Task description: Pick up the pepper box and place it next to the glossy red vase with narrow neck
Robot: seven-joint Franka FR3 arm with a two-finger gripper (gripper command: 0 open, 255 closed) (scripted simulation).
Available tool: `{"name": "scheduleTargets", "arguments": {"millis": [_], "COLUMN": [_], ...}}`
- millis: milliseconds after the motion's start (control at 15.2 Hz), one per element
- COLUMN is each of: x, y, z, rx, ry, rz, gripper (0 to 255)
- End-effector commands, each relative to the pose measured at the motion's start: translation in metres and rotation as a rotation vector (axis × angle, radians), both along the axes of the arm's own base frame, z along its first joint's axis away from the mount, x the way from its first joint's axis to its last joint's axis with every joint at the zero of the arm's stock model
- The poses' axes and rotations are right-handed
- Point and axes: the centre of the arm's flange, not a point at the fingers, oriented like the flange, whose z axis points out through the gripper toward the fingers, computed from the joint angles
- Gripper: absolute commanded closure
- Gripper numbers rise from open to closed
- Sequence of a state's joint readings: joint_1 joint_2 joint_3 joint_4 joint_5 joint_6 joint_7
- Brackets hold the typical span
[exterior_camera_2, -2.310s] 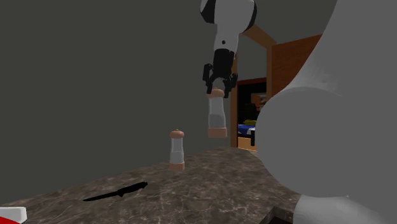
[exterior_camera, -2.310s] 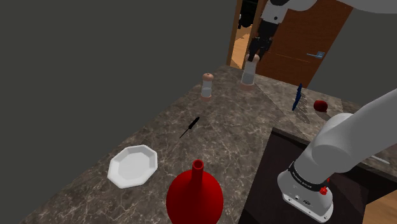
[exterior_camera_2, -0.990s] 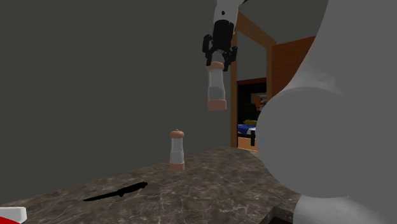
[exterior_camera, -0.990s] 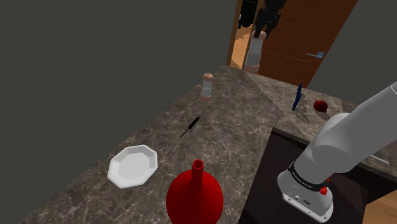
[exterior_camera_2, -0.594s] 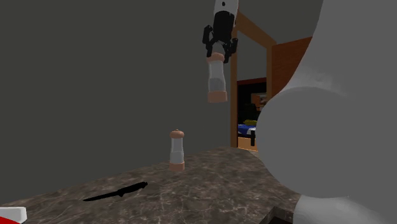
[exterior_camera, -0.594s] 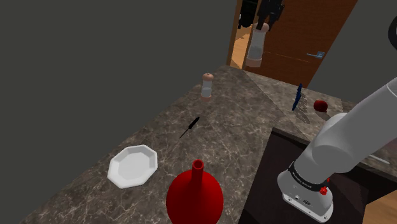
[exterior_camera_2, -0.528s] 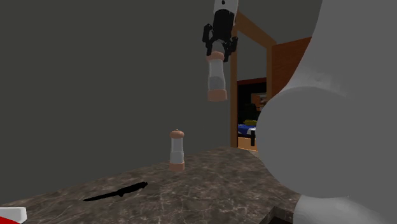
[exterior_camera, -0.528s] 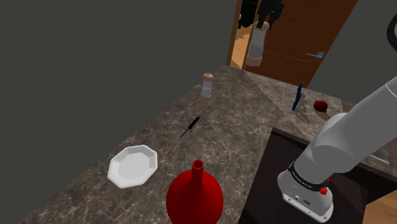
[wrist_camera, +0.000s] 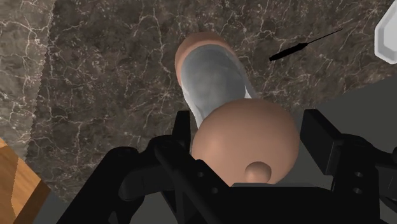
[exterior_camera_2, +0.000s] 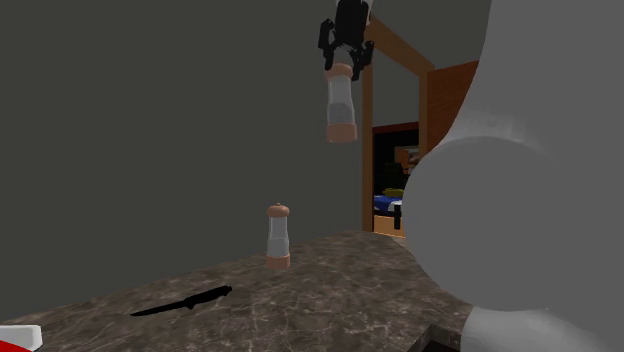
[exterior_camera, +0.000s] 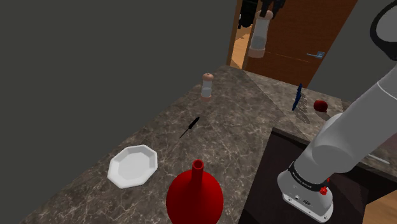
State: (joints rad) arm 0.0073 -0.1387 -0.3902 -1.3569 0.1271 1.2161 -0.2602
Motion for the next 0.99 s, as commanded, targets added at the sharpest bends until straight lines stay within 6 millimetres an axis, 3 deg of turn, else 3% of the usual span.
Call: {"name": "scheduleTargets", "arguments": {"millis": [0, 924], "x": [-0.004, -0.075], "y": [0.012, 0.183], "z": [0.007, 0.007], "rx": [0.000, 0.000], "ry": [0.000, 0.000], "rz": [0.000, 0.000], "gripper": [255, 255]}}
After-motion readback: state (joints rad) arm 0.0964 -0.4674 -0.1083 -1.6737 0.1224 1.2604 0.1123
